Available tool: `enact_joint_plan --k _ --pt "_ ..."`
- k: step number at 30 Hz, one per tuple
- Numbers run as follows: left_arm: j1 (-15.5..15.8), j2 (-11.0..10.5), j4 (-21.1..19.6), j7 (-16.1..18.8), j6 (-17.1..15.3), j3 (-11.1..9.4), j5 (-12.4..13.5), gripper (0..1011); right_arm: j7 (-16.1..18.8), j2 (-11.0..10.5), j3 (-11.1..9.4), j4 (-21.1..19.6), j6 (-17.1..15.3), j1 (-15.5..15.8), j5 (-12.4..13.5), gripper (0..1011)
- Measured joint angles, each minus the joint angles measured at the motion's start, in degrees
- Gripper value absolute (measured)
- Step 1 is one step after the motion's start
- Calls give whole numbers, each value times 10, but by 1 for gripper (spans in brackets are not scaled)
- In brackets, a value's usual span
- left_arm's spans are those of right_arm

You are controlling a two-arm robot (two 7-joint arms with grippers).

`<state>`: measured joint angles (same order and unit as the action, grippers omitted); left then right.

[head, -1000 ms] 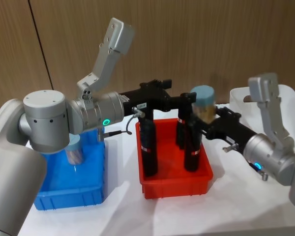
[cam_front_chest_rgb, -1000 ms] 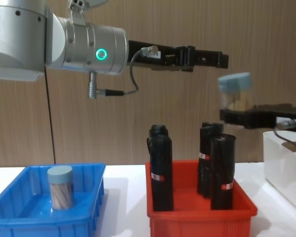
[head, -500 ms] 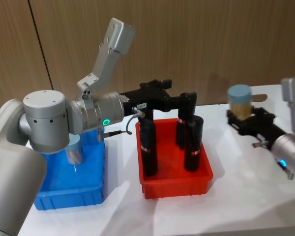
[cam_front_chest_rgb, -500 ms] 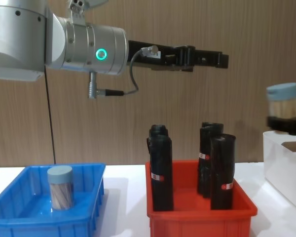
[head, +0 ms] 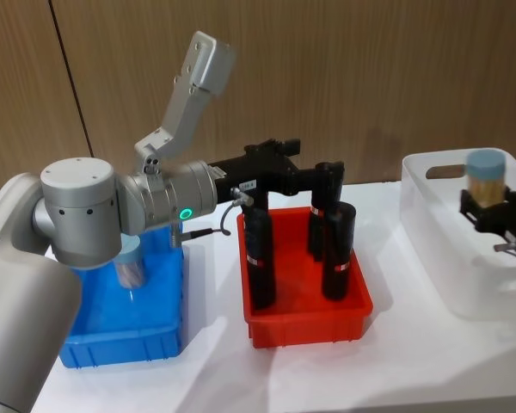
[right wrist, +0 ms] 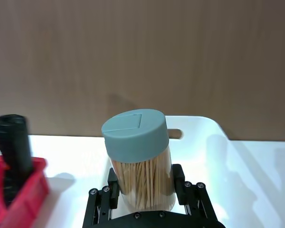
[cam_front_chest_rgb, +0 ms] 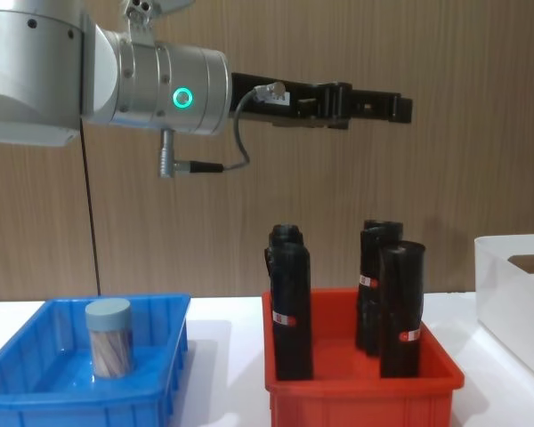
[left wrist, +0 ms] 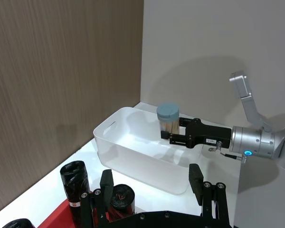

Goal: Pick the cotton swabs from the blue box and place them into the white box.

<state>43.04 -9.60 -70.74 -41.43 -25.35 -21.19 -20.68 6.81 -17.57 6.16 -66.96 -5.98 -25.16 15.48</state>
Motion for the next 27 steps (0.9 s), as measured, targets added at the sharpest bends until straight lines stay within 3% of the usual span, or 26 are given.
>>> enact_joint_plan --k 12,23,27 --pt "0 0 0 0 0 0 0 1004 -11 -6 -15 66 13 -24 3 674" --pt "0 0 0 0 0 0 0 1004 -14 -7 -21 94 21 -36 5 963" --pt "0 0 0 0 0 0 0 1004 -15 -7 -22 100 24 -38 5 1001"
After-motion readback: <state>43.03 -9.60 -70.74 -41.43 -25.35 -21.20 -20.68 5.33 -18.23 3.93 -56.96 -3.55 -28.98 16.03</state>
